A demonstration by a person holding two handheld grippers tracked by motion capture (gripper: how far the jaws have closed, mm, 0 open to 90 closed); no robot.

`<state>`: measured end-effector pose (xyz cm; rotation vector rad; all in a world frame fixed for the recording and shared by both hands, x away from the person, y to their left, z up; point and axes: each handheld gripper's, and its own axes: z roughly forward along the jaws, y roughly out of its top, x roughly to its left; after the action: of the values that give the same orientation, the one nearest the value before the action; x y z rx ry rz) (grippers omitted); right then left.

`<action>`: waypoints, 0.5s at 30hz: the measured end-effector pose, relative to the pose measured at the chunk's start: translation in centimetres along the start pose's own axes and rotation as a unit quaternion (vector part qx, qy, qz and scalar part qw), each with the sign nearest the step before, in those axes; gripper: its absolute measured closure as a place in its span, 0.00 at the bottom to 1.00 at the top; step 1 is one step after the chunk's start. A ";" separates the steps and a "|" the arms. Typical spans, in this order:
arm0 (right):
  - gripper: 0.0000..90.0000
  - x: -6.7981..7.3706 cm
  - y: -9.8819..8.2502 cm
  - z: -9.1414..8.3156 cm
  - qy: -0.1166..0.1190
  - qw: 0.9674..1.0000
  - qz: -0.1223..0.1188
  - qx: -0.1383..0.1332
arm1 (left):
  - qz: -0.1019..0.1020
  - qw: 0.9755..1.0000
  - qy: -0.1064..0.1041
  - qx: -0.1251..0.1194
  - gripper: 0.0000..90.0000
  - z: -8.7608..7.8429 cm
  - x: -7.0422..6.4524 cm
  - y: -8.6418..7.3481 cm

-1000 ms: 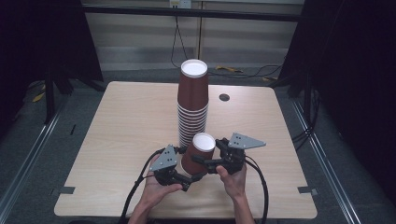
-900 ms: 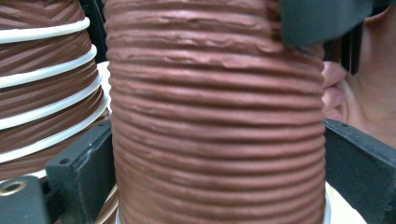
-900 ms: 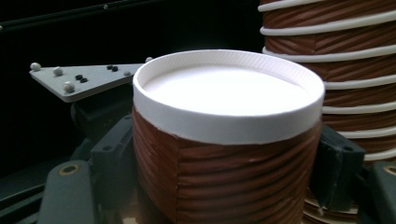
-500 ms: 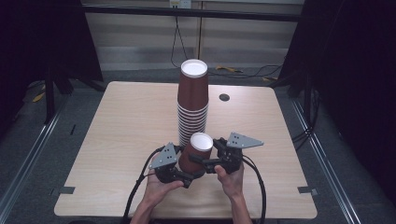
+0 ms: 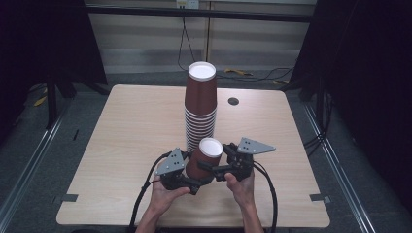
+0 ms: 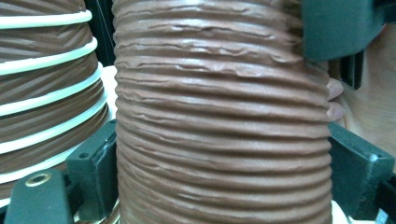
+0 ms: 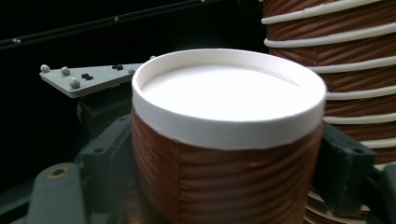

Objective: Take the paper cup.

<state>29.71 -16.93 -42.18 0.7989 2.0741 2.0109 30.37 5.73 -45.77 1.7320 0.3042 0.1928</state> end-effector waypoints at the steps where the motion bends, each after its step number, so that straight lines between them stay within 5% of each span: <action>1: 0.17 -0.1 0.1 -0.1 0.002 1.000 0.007 -0.002 | 0.000 1.000 -0.002 0.004 0.14 -0.2 0.1 0.0; 15: 0.15 -0.1 0.2 -1.0 -0.006 1.000 0.007 -0.006 | 0.002 1.000 0.008 0.021 0.15 -1.4 0.6 -0.2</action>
<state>29.41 -17.83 -41.90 0.8224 2.0545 2.0190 30.47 7.24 -45.72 1.7730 0.3184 0.2032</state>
